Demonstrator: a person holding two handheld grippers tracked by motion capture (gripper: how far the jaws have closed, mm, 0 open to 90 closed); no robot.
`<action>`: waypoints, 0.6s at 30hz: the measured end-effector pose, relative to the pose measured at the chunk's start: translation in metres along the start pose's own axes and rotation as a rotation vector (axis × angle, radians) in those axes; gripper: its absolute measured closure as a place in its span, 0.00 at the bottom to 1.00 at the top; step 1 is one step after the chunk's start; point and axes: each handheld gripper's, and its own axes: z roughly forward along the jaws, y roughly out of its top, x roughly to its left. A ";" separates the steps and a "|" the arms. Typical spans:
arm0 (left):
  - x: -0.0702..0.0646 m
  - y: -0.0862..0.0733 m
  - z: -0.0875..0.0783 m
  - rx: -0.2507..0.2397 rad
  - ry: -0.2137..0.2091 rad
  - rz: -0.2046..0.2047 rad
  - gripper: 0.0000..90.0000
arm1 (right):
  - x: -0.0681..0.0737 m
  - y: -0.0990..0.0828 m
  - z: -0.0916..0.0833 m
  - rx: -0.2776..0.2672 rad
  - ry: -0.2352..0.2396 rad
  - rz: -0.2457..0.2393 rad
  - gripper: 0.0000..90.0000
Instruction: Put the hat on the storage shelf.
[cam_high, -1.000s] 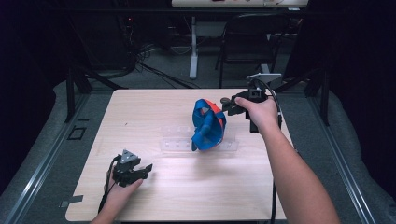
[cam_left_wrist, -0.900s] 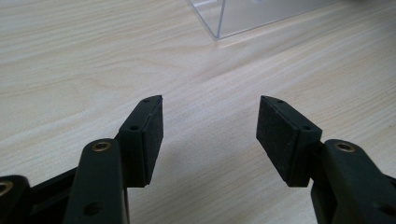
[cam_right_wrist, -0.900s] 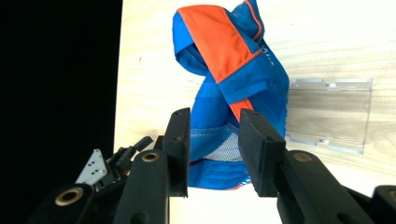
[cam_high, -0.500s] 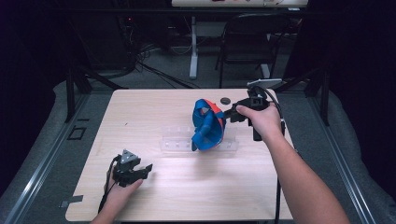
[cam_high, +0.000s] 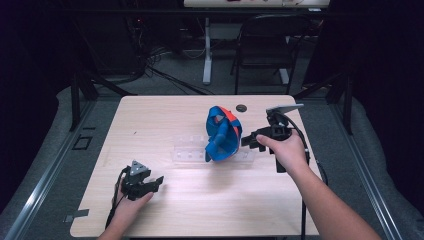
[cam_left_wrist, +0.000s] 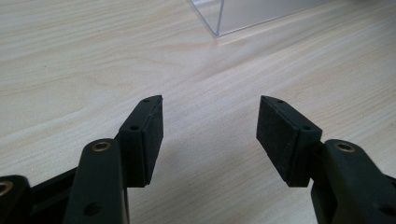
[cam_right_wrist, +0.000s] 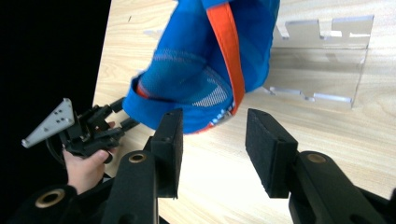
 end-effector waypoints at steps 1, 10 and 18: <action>0.000 0.000 0.000 0.001 0.001 0.001 0.46 | -0.002 -0.004 0.002 -0.002 -0.003 -0.010 0.63; -0.001 0.000 0.001 0.003 0.000 0.001 0.46 | -0.018 -0.030 0.020 0.001 -0.005 -0.047 0.60; -0.002 -0.001 -0.001 -0.015 0.000 0.001 0.47 | -0.029 -0.061 0.040 0.004 -0.009 -0.102 0.58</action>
